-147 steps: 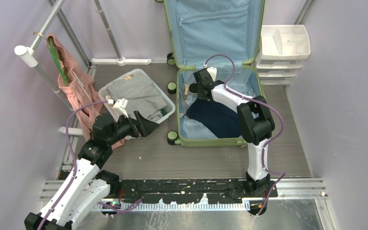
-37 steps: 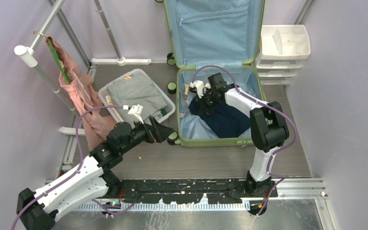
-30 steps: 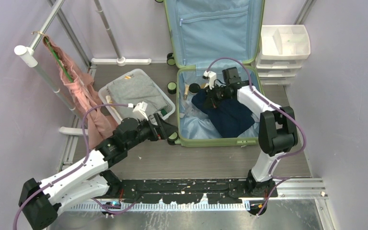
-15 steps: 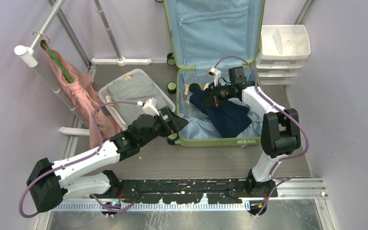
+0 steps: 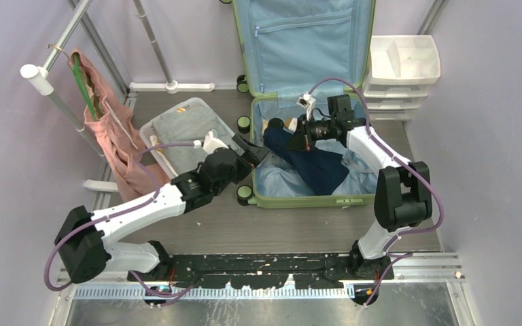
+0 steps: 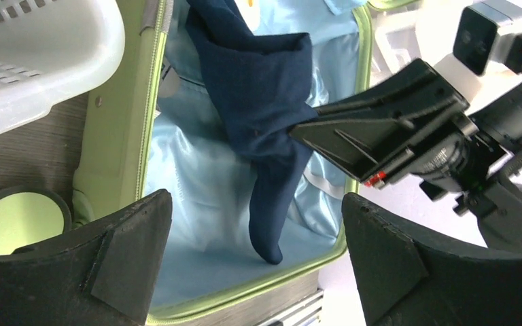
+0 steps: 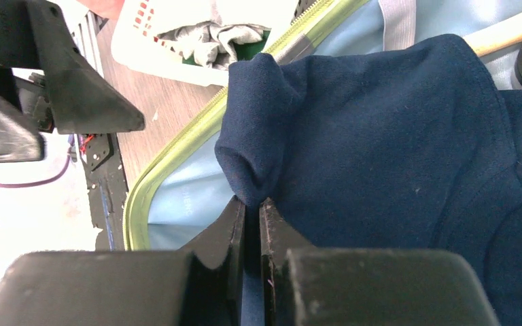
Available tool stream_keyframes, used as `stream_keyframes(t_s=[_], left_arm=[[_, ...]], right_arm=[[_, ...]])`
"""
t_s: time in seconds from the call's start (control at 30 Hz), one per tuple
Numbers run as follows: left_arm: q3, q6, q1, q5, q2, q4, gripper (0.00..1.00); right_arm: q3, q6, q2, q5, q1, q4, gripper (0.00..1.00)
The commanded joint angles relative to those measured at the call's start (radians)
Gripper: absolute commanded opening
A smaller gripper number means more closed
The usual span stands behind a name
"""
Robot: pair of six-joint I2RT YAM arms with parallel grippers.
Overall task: Open, take out, and arrange the luggage
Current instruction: Pick up the clothes from the luggage.
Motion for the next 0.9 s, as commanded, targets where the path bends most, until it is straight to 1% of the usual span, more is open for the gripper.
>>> stream_keyframes(t_s=[0.0, 0.2, 0.33, 0.43, 0.53, 0.6, 0.73, 0.87], left_arm=[[0.084, -0.125, -0.005, -0.084, 0.062, -0.031, 0.95], [0.157, -0.177, -0.005, -0.133, 0.136, -0.043, 0.96], [0.176, -0.230, -0.005, -0.206, 0.159, -0.079, 0.96], [0.184, -0.254, -0.005, -0.235, 0.172, -0.092, 0.97], [0.204, -0.307, -0.003, -0.261, 0.189, -0.144, 0.97], [0.214, -0.335, -0.002, -0.270, 0.202, -0.165, 0.98], [0.236, -0.344, 0.000, -0.263, 0.230, -0.160, 0.98], [0.261, -0.367, 0.001, -0.254, 0.260, -0.177, 0.96]], right_arm=[[-0.003, 0.011, -0.064, -0.073, 0.013, 0.067, 0.01], [-0.009, -0.035, -0.070, -0.075, 0.037, 0.049, 0.01], [-0.011, -0.095, -0.074, -0.073, 0.052, 0.013, 0.01], [-0.018, -0.116, -0.083, -0.079, 0.058, 0.009, 0.01], [-0.028, -0.145, -0.097, -0.083, 0.066, 0.006, 0.01], [-0.036, -0.160, -0.106, -0.084, 0.071, 0.005, 0.01], [-0.049, -0.192, -0.116, -0.073, 0.084, 0.005, 0.01], [-0.051, -0.236, -0.125, -0.060, 0.094, -0.017, 0.01]])
